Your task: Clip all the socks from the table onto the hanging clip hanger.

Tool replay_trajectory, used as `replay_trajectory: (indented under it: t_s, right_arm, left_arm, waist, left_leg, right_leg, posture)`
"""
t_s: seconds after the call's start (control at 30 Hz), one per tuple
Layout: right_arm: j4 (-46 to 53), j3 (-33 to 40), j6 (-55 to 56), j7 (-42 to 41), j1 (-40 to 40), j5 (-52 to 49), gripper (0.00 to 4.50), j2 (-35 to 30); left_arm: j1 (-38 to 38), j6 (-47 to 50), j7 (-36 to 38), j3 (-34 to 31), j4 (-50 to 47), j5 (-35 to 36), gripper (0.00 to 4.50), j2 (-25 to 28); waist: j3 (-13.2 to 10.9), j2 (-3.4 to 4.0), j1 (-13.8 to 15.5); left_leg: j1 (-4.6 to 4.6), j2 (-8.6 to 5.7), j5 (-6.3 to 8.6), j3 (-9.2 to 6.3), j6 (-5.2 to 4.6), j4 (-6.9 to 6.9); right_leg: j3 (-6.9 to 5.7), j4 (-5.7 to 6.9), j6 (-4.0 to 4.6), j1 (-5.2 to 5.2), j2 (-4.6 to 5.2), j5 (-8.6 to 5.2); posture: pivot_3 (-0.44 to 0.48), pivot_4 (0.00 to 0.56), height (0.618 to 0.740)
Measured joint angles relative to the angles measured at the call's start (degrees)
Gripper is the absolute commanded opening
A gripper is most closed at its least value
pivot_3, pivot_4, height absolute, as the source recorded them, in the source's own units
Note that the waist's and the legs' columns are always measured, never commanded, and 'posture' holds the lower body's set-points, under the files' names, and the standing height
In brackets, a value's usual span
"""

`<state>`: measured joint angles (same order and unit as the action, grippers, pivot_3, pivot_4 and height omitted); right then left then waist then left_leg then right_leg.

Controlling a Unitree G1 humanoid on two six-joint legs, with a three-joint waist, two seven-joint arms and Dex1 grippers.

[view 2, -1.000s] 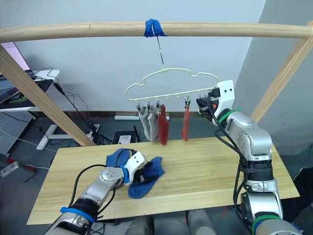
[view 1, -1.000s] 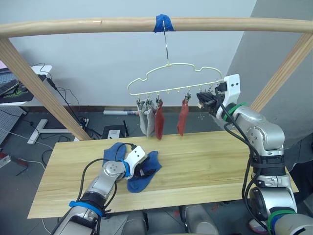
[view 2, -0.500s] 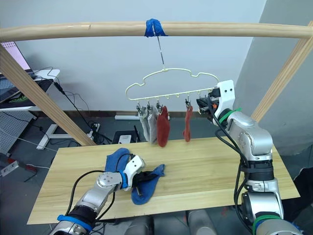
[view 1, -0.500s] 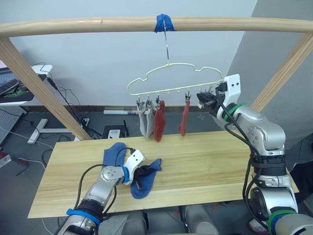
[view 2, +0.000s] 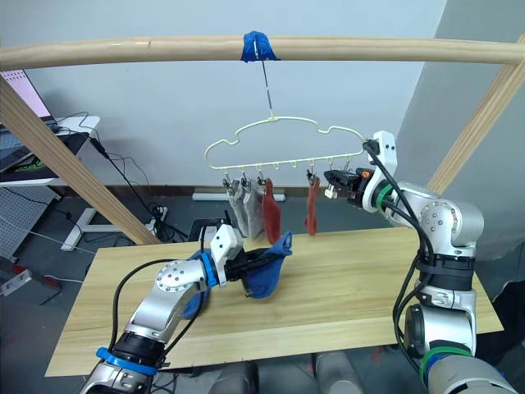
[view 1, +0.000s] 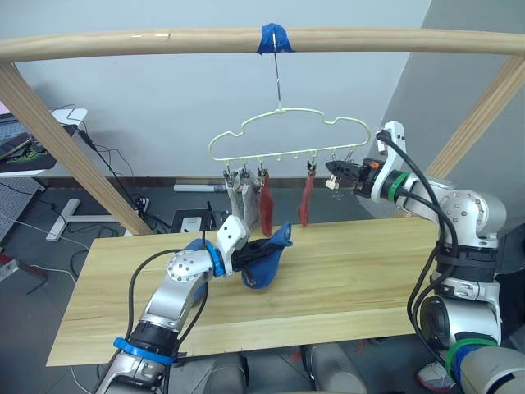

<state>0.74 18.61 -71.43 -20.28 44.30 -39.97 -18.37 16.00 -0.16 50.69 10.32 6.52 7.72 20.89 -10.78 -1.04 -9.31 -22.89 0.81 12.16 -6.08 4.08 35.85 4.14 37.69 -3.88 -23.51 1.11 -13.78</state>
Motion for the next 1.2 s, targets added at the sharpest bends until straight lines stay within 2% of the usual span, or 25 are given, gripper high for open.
replay_trajectory:
  t_s: [0.1, 0.27, 0.47, 1.2]
  right_arm:
    - [-0.81, 4.96, -5.37, 4.29, 2.23, -2.38, 0.16, 2.85]
    - [0.55, 7.67, -11.22, 8.66, 4.05, -5.05, 0.16, 6.91]
    - [1.38, 9.68, -12.39, 11.65, 4.06, -5.38, 0.16, 8.19]
    - [1.42, 13.93, -15.33, 15.59, 5.82, -6.52, 0.16, 10.76]
  left_arm:
    - [2.43, -0.58, -2.31, 0.46, 0.0, -0.85, 0.01, -2.24]
    - [7.81, -1.64, -5.37, 2.17, -1.48, -3.12, 0.01, -5.72]
    - [9.27, -3.66, -7.69, 2.85, 1.03, -5.7, 0.01, -5.91]
    - [9.64, -6.7, -7.71, 3.06, 3.19, -6.38, 0.01, -6.6]
  waist:
    - [0.0, 0.0, -0.02]
    - [0.0, 0.0, -0.05]
    - [-0.01, 0.02, -0.23]
    - [-0.02, 0.03, -0.35]
  left_leg:
    - [-0.03, 0.0, 0.0, 0.0, 0.0, 0.01]
    - [-0.04, 0.0, 0.0, 0.0, 0.0, -0.02]
    - [-0.04, 0.0, 0.01, 0.01, -0.01, -0.06]
    - [-0.05, 0.0, 0.01, 0.01, -0.01, -0.06]
  right_leg:
    - [0.0, 0.0, -0.01, -0.01, 0.0, 0.01]
    - [0.01, -0.04, -0.02, -0.01, -0.01, 0.0]
    - [0.02, -0.04, -0.02, -0.03, -0.02, -0.02]
    - [0.01, -0.05, -0.02, -0.04, -0.02, -0.02]
  posture:
    - [-0.163, 0.149, 0.74]
    - [-0.168, 0.15, 0.74]
    - [-0.172, 0.149, 0.74]
    - [-0.174, 0.149, 0.74]
